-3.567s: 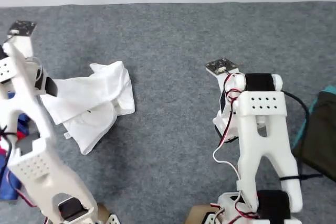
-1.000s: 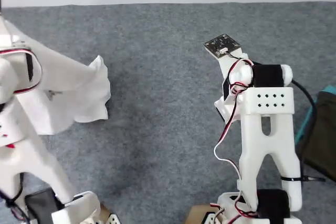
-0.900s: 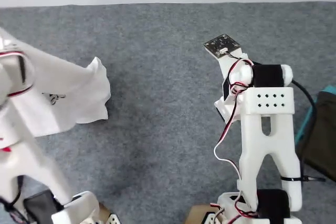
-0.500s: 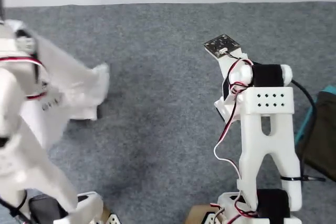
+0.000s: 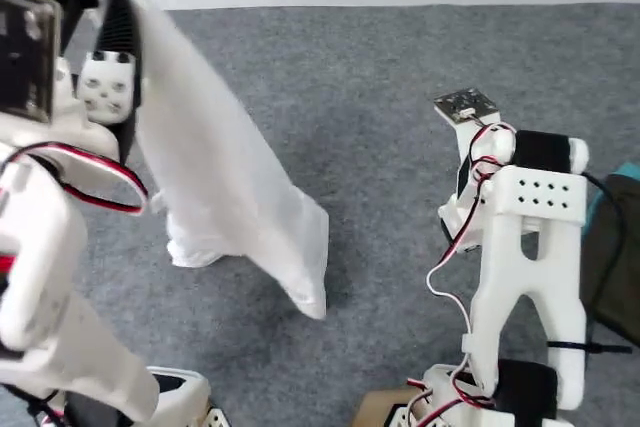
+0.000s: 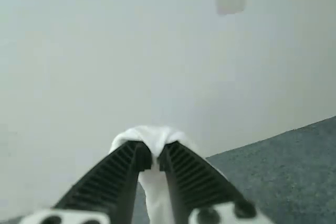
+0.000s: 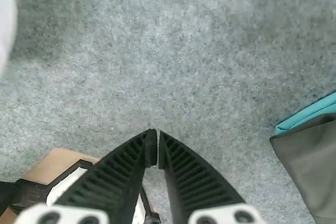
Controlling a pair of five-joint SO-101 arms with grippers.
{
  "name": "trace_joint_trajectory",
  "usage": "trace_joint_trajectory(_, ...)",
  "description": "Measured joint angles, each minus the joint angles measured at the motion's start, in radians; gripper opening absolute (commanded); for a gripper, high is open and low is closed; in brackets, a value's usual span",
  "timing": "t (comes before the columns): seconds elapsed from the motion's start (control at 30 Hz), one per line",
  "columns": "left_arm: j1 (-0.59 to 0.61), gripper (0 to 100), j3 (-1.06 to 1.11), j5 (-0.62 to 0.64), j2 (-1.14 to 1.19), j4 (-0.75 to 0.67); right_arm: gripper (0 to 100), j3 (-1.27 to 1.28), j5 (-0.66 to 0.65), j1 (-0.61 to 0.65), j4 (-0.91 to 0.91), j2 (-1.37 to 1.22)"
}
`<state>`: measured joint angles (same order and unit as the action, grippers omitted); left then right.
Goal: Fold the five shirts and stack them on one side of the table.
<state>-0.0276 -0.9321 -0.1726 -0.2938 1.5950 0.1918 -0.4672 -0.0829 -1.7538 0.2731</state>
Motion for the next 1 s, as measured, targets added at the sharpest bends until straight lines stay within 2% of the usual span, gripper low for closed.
trace_joint_trajectory(0.13, 0.137, 0, 0.150, 0.000, 0.000, 0.051, 1.0, 0.000, 0.002, 0.020, 0.000, 0.000)
trace_joint_trajectory(0.3, 0.344, 0, 0.454, -0.002, 0.000, 0.054, 1.0, 0.000, 0.002, 0.101, 0.000, 0.000)
trace_joint_trajectory(0.57, 0.585, 0, 1.057, -0.153, 0.003, -0.184, 1.0, 0.000, 0.002, 0.292, 0.000, 0.000)
trace_joint_trajectory(0.77, 0.707, 0, 1.358, -0.233, 0.003, -0.400, 1.8, 0.008, 0.005, 0.446, 0.000, 0.000)
trace_joint_trajectory(0.83, 0.741, 0, 1.421, -0.252, 0.003, -0.459, 6.5, 0.037, 0.038, 0.499, 0.000, 0.000)
trace_joint_trajectory(0.93, 0.776, 0, 1.494, -0.261, 0.003, -0.532, 19.5, 0.097, 0.074, 0.578, 0.000, 0.000)
trace_joint_trajectory(1.0, 0.789, 0, 1.530, -0.265, 0.003, -0.566, 23.2, 0.135, 0.106, 0.640, 0.000, 0.000)
